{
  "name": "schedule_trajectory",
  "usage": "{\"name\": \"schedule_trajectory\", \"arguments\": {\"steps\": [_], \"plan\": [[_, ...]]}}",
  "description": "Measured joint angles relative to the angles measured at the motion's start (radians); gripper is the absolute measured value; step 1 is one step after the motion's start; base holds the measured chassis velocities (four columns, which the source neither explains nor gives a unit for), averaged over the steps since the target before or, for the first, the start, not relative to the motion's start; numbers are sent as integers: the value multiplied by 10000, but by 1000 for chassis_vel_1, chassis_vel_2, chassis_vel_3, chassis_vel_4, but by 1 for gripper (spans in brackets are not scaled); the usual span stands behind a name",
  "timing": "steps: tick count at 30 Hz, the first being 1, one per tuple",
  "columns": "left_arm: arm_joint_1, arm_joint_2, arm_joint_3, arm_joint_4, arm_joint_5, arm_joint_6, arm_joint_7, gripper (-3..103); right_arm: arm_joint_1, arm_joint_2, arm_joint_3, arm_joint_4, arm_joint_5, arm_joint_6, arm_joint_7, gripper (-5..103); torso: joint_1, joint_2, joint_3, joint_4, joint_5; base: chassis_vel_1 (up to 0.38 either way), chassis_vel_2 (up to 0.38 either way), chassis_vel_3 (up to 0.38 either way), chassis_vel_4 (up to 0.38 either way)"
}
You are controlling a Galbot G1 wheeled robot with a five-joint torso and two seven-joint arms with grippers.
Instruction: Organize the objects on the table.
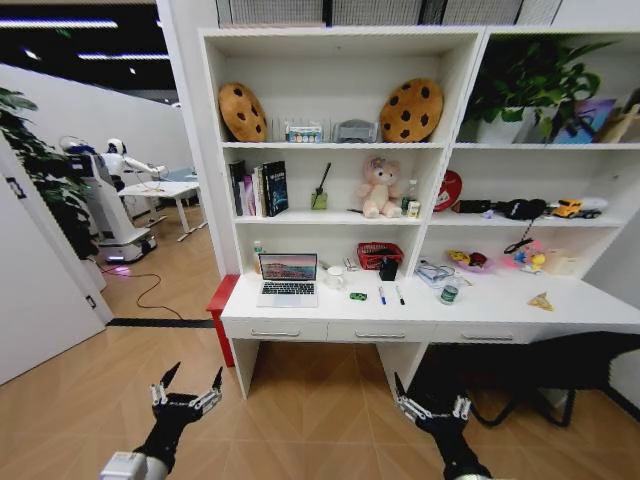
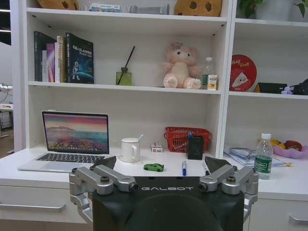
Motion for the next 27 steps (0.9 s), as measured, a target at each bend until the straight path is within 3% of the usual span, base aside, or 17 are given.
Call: {"name": "schedule_trajectory", "arguments": {"steps": [13, 27], "plan": [[19, -18, 8, -13, 31, -31, 105, 97, -42, 17, 24, 65, 16, 49, -8, 100, 0, 0, 1, 0, -1, -82, 70, 82, -86], [-7, -116, -27, 65, 12, -108, 115, 96, -43, 103, -20, -4, -83, 55, 7, 100, 3, -2, 1, 0, -5, -200, 218, 220, -211]]}}
